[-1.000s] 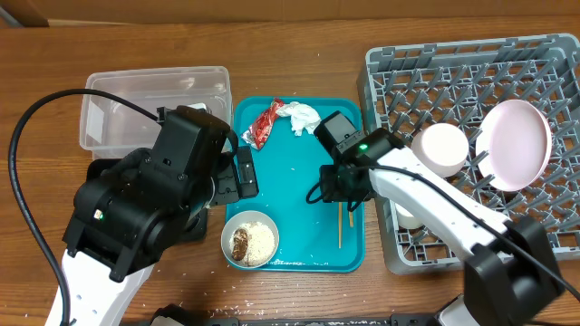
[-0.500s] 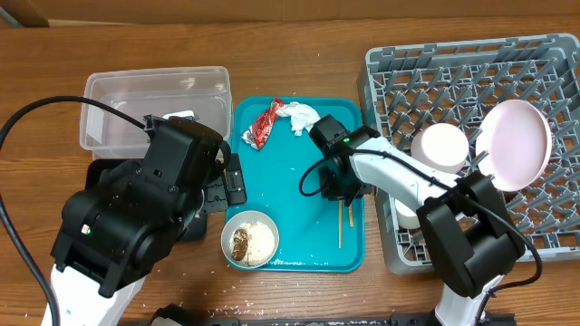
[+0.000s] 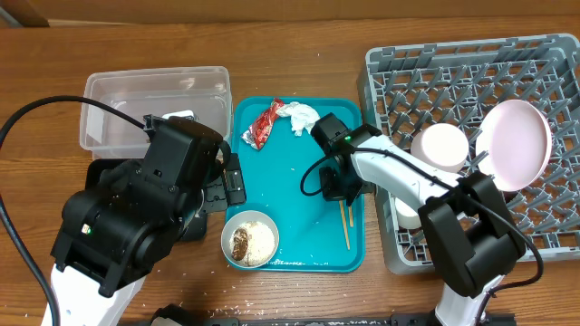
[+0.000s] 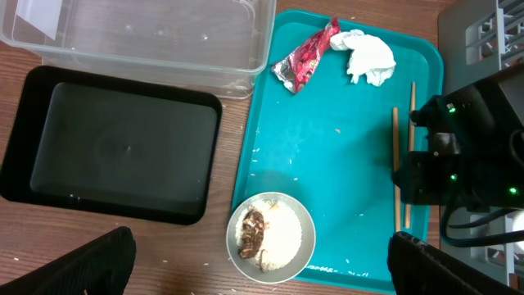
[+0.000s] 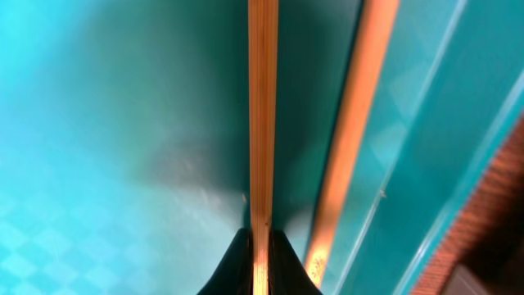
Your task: Sort waste into correct bins and load items into the dishwasher
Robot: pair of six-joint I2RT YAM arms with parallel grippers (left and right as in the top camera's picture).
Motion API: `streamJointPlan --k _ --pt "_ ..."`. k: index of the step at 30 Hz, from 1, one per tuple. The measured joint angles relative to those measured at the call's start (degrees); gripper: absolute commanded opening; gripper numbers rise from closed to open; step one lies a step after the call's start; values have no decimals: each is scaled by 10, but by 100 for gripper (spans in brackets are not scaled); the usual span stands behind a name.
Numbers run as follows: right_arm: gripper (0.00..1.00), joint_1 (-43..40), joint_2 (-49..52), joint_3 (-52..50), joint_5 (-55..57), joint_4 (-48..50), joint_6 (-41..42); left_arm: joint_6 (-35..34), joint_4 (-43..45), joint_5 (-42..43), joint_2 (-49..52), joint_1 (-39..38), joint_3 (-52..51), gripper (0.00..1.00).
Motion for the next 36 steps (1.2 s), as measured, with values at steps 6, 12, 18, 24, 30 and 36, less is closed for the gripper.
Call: streamJointPlan --k 6,12,18,24,30,36 --pt "4 -9 -121 59 23 -29 -11 0 0 0 0 0 0 100" --pt "4 -107 -237 116 106 16 -61 0 0 0 0 0 0 100" --pt "4 -177 -174 92 132 68 -129 0 0 0 0 0 0 100" --pt "27 -179 -116 78 136 66 -151 0 0 0 0 0 0 100" --pt "40 -129 -139 78 121 17 -152 0 0 0 0 0 0 100" --pt "48 -44 -162 79 68 -24 -128 0 0 0 0 0 0 100"
